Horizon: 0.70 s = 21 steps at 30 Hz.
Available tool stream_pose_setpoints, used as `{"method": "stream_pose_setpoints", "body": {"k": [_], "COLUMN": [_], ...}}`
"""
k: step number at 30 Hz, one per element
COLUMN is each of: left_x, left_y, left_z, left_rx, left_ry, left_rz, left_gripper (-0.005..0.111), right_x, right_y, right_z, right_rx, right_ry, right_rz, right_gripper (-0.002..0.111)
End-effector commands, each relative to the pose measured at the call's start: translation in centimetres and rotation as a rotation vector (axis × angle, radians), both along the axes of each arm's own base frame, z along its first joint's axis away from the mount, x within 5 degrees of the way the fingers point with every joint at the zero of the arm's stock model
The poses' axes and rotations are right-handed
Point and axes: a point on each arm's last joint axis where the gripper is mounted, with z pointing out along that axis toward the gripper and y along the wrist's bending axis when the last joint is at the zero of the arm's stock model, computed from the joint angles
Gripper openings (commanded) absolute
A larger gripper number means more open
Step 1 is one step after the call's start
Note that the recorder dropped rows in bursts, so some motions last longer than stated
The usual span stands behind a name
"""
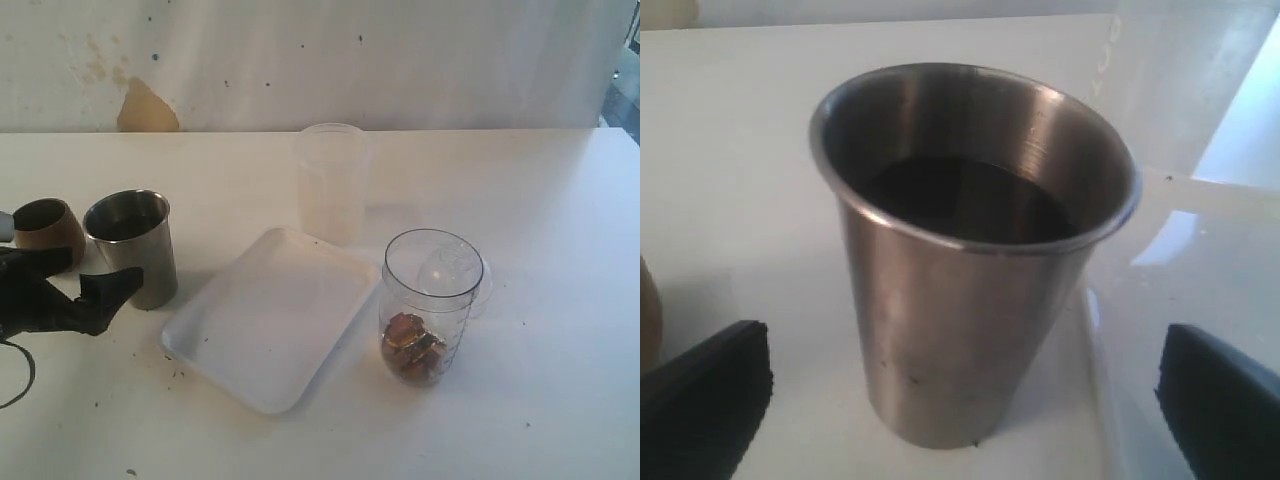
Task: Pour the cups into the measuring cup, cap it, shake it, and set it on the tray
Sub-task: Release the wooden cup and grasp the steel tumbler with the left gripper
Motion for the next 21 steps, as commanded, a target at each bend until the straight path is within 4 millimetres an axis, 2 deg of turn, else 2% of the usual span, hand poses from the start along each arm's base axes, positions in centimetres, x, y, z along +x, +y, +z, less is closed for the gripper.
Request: {"method": "stream_pose_setpoints", "body": {"k": [1, 8, 21], "left_x": [1.1, 2.6, 5.1], "left_y": [-0.1, -0.4, -0.9], "left_z": [-0.2, -1.4, -2.4], "left_rx": [-0.035, -0.04, -0.044], "left_ry": [-0.052, -0.042, -0.081], "left_rz": [0.021, -0.011, -0.084], "left_gripper": [0.105, 0.105, 0.105], "right_x": [0.0, 0.0, 0.0], "right_y": [0.0, 0.0, 0.0], "right_z": [-0.1, -0.1, -0.1], "right_rx": [-0.007, -0.007, -0.007], "right_ry": [-0.007, -0.007, -0.007], "right_rz": [-0.005, -0.005, -0.005], "right_gripper": [0.0, 0.0, 0.0]}}
